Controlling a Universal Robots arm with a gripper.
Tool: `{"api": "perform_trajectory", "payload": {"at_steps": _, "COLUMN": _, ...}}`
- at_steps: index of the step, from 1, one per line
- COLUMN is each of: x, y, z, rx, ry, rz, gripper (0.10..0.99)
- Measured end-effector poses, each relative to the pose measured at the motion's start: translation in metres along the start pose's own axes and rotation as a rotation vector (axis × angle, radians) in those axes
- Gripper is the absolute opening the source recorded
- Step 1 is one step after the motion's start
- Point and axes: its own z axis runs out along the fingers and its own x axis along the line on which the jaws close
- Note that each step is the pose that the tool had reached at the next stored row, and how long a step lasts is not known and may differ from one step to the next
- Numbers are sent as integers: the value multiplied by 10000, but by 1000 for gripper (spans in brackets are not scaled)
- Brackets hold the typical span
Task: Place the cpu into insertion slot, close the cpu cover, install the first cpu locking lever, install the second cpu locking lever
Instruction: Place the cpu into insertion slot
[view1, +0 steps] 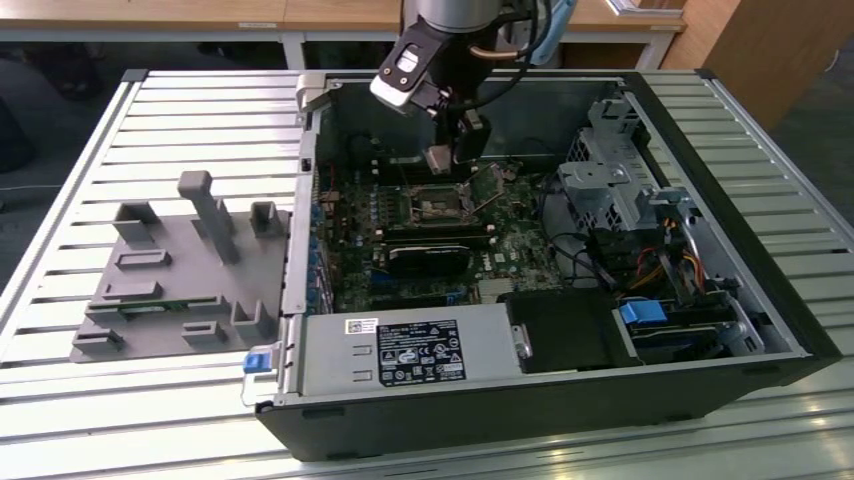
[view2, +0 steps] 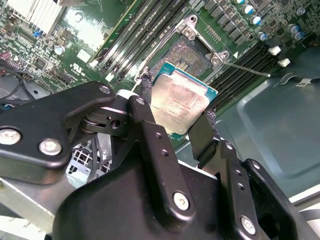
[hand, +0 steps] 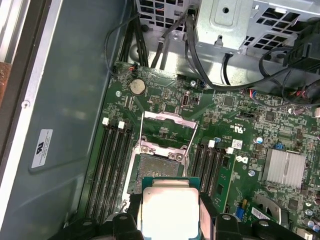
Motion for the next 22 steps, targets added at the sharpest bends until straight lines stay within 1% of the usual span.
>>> {"api": "perform_trajectory", "payload": {"at_steps": 22, "x": -1, "y": -4, "z": 63, "rx": 32, "ry": 7, "rz": 6, "gripper": 541}}
